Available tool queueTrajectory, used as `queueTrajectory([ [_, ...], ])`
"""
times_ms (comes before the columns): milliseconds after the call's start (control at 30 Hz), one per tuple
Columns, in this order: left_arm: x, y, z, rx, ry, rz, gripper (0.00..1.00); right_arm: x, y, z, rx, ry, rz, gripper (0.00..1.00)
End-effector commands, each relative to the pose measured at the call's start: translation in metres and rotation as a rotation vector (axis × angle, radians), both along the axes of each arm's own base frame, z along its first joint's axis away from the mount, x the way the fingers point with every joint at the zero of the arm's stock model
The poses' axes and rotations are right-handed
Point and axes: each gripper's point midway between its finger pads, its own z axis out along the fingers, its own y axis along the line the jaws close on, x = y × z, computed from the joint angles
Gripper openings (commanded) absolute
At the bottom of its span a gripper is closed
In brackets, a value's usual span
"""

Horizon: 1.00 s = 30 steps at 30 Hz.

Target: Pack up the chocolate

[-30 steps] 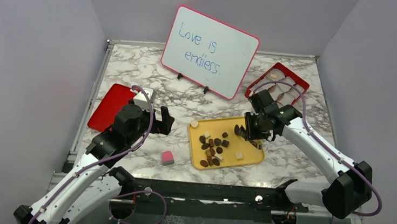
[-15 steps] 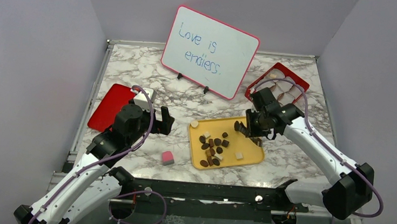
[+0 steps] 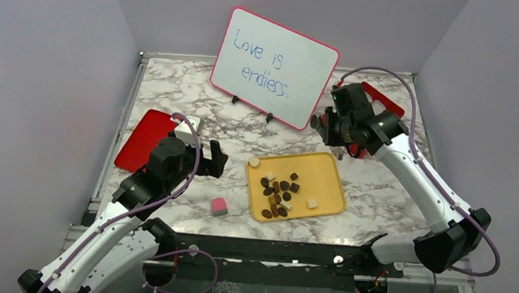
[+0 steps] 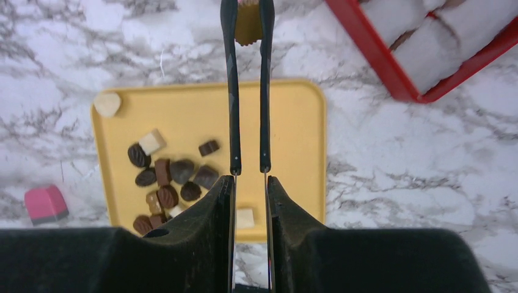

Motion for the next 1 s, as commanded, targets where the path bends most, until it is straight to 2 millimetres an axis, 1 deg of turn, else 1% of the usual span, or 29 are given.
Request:
queueTrajectory([
  [0, -0.002, -0.004, 0.005, -0.026, -0.017, -0.024, 0.99, 0.035, -0.017, 0.022, -0.117, -0.081, -0.090, 0.26],
  [67, -0.002, -0.005, 0.005, -0.026, -0.013, -0.030, 0.99, 0.051, -0.025, 0.026, -0.135, -0.097, -0.118, 0.26],
  [167, -0.003, -0.007, 0.005, -0.029, -0.012, -0.043, 0.99, 0.073, -0.040, 0.025, -0.142, -0.089, -0.171, 0.26],
  [300, -0.005, -0.008, 0.007, -0.035, -0.017, -0.053, 0.99, 0.095, -0.062, 0.022, -0.165, -0.091, -0.238, 0.26],
  [600, -0.005, -0.009, 0.006, -0.039, -0.019, -0.057, 0.99, 0.130, -0.113, -0.003, -0.200, -0.062, -0.356, 0.25],
  [800, -0.005, -0.009, 0.007, -0.039, -0.022, -0.058, 0.99, 0.150, -0.136, -0.011, -0.227, -0.068, -0.404, 0.25],
  [967, -0.004, -0.009, 0.007, -0.038, -0.021, -0.056, 0.99, 0.165, -0.154, -0.023, -0.224, -0.050, -0.442, 0.25],
])
